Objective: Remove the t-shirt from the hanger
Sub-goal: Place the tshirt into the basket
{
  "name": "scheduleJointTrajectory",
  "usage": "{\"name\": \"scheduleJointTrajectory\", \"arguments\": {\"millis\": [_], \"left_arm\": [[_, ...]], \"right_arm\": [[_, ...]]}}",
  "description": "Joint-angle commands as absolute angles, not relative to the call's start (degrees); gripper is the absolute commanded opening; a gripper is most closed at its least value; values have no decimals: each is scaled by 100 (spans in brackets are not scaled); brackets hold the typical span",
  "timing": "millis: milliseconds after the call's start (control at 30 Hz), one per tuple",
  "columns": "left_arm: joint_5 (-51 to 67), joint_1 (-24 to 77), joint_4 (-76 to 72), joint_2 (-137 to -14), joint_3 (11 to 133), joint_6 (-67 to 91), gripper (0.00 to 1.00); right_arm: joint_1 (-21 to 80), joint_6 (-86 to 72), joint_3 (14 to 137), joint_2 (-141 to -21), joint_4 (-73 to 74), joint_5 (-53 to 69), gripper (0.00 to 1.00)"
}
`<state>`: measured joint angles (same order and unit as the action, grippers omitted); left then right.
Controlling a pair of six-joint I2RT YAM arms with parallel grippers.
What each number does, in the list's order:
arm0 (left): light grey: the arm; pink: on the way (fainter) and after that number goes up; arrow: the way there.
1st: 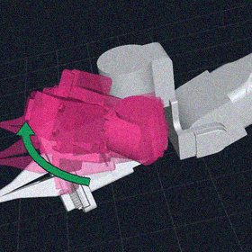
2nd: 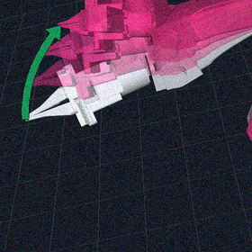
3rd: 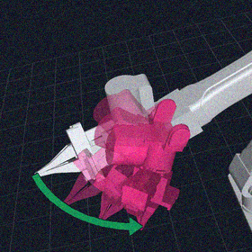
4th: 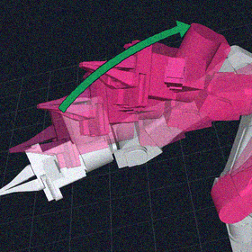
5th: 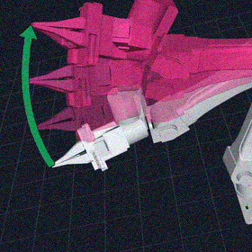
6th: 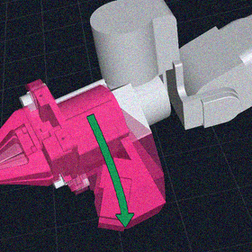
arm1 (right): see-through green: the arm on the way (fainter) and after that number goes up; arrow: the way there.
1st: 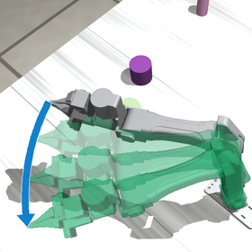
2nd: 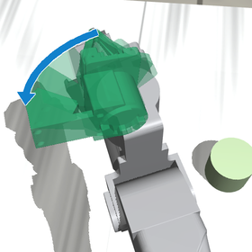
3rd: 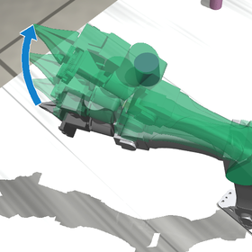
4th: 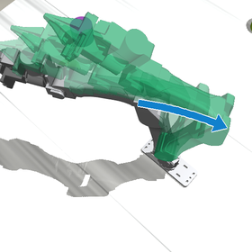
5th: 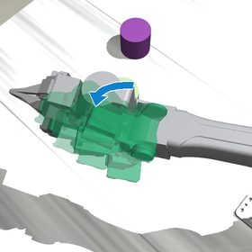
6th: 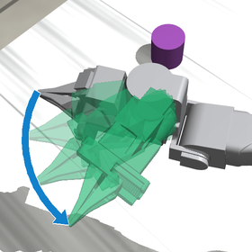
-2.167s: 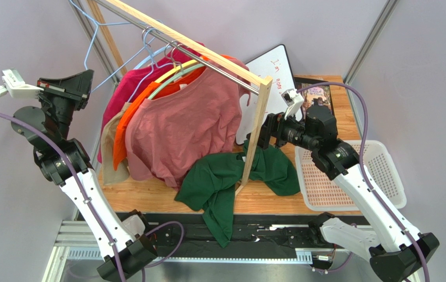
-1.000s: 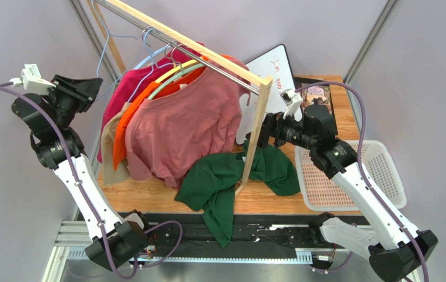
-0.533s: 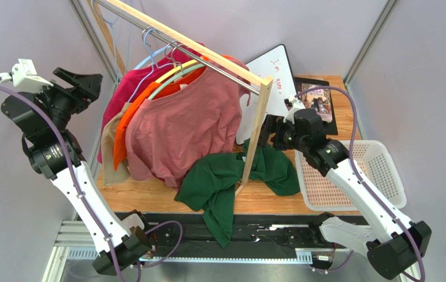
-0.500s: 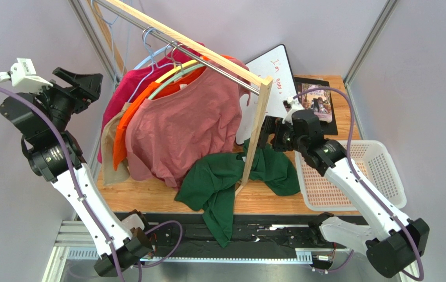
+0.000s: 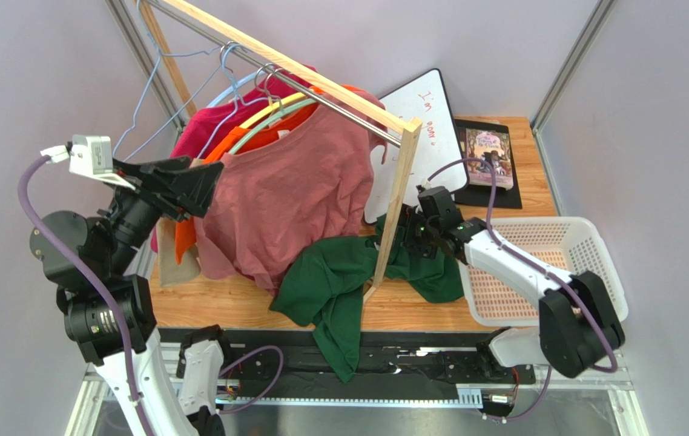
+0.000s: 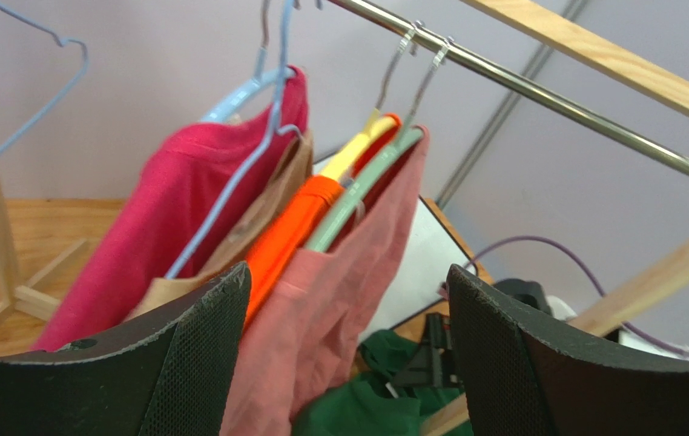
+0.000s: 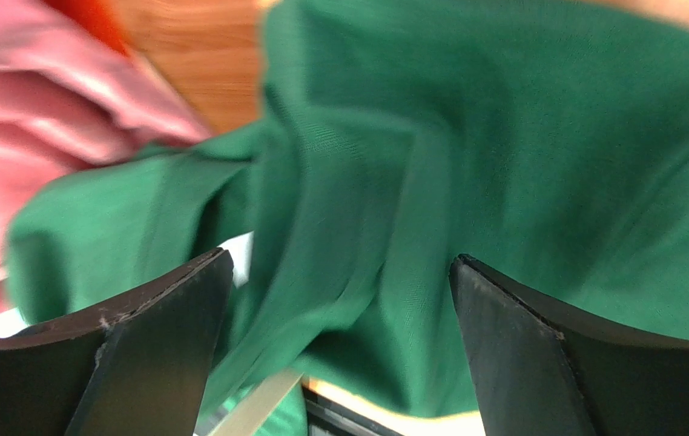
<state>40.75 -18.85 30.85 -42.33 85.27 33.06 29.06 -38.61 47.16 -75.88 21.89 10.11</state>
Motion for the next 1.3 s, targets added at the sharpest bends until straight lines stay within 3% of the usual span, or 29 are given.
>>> {"name": "scheduleJointTrajectory", "arguments": {"millis": [0,67,167,233,267,300,367,400,433,700,1100,1267], "left_arm": [[4771,-1863,2831,-3868,8034,3480,83],[5000,-1863,2830,-3719,7824,3481,83],[5054,-1863,2804,-3534,7560,3507,83],[5080,-1855,2725,-3481,7480,3533,83],[5141,-1863,2716,-3472,7453,3559,82],[5176,-1863,2698,-3480,7444,3577,82],[5360,-1855,2602,-3515,7418,3647,82],[5422,-1863,2549,-3507,7401,3769,82],[5492,-1863,2340,-3507,7383,3910,81],[5845,-1364,1538,-3656,7023,4500,78],[5265,8,1353,-3841,6671,4333,77],[5186,307,1336,-3885,6609,4254,77]], "right_arm": [[3050,-4245,4658,-8128,1354,932,94],[3111,-4315,4676,-8287,1170,905,91],[3234,-4386,4650,-8297,1090,704,78],[3295,-4412,4597,-8079,1116,424,63],[3296,-4421,4553,-7990,1081,370,53],[3296,-4456,4457,-7920,1055,326,36],[3278,-4439,4447,-7822,1063,325,21],[3278,-4421,4491,-7805,1090,351,6],[3287,-4403,4509,-7735,1116,369,0],[3112,-3991,5009,-6584,1889,9,0],[2286,-3016,7197,-5265,3515,-720,0],[2180,-2506,8242,-5132,3946,-1826,0]]}}
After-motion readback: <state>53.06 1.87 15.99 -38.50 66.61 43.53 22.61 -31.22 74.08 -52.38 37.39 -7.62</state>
